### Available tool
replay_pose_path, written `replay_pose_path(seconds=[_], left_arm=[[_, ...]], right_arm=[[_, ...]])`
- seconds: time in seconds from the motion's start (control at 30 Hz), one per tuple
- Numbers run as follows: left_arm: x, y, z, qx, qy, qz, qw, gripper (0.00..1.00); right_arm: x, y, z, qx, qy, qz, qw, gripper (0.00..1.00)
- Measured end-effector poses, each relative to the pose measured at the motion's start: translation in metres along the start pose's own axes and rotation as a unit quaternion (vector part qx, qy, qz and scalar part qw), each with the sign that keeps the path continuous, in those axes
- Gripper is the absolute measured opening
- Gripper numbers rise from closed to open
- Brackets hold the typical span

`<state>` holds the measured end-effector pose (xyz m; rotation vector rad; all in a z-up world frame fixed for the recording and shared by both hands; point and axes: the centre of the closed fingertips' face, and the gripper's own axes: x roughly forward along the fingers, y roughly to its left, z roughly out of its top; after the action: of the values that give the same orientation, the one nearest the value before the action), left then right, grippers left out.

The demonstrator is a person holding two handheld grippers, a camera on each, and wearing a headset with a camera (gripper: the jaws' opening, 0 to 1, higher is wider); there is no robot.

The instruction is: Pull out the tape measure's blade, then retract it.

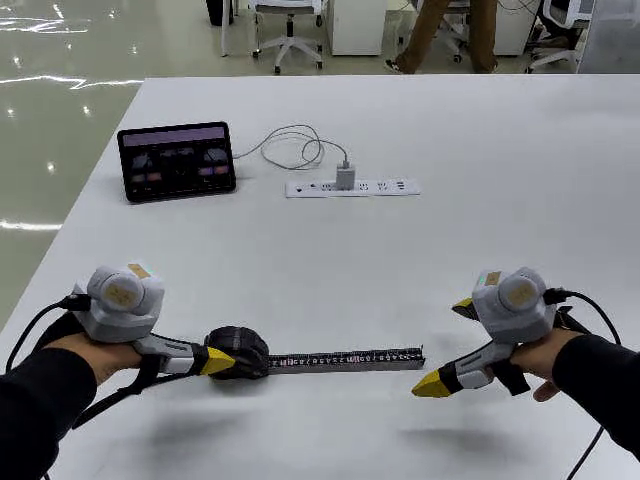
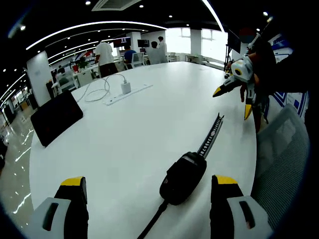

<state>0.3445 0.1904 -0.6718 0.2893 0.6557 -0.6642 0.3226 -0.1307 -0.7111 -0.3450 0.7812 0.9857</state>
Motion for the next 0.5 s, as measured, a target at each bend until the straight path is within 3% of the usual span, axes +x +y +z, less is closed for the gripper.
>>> replay_pose_path(seconds=[0.33,0.5], left_arm=[[-0.023,-0.012,-0.011,-0.028,-0.031,-0.001,0.9991,1.00],[-0.037,-0.013,-0.027,-0.055,-0.044,0.013,0.9974,1.00]], right_arm=[[-0.021,0.009,-0.016,0.031,-0.044,-0.037,0.9979,1.00],[-0.037,0.013,-0.029,0.047,-0.062,-0.055,0.9954,1.00]])
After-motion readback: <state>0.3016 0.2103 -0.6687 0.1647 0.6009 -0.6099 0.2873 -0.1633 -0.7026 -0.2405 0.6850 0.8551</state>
